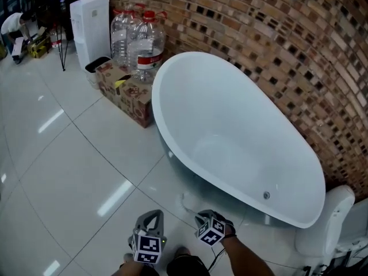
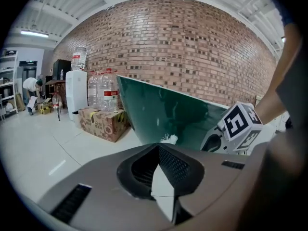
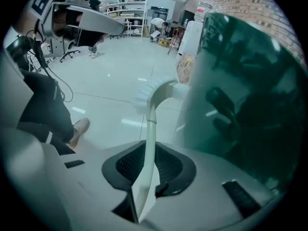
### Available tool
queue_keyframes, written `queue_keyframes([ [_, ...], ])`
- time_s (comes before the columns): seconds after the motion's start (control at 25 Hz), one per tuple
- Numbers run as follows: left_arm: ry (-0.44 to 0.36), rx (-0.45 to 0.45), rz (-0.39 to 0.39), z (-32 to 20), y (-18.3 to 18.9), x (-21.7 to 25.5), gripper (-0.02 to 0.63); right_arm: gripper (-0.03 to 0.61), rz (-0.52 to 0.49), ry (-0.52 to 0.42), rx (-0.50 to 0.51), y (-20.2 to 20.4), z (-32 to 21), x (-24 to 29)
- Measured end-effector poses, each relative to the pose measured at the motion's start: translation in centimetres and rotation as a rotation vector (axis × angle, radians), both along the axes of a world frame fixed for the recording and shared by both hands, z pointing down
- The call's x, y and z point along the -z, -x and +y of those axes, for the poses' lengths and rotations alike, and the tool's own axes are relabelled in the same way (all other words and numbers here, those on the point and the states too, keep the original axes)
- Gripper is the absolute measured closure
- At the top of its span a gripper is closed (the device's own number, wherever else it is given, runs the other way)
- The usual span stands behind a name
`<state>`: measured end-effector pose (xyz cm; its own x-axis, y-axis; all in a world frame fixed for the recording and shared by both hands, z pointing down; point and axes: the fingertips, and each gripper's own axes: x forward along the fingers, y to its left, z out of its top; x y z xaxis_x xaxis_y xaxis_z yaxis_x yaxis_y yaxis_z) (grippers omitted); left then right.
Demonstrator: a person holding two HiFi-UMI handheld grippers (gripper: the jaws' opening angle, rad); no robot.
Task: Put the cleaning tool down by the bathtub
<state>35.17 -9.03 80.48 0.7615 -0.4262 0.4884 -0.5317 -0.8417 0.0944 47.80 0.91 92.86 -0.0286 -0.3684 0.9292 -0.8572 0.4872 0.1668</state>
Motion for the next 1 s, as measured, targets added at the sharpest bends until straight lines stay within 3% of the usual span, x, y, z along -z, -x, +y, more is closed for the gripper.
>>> queue_keyframes([
  [0.16,-0.007,-0.006,0.026,-1.2,-1.9,-6.1,0.609,0.509,0.019,0.014,0.0,-1.3,-0.3,-7.8],
  [0.32,-0.027,-0.001,0.036,-2.5,-3.3,-11.5,0.609,0.508,0.089,0.015,0.103,-2.3,-1.7,-14.4],
  [0.44,-0.041,0.001,0.035,-3.4,-3.7,-14.6,0.609,0.508,0.083,0.008,0.096,-2.6,-3.1,-18.8],
  [0.68,-0.078,-0.013,0.031,-3.6,-3.8,-19.1,0.609,0.506,0.103,0.023,0.079,-3.2,-3.8,-27.6],
  [1.0,-0.059,-0.028,0.023,-2.6,-3.7,-21.4,0.609,0.505,0.161,0.016,0.034,-3.5,-2.5,-33.0],
])
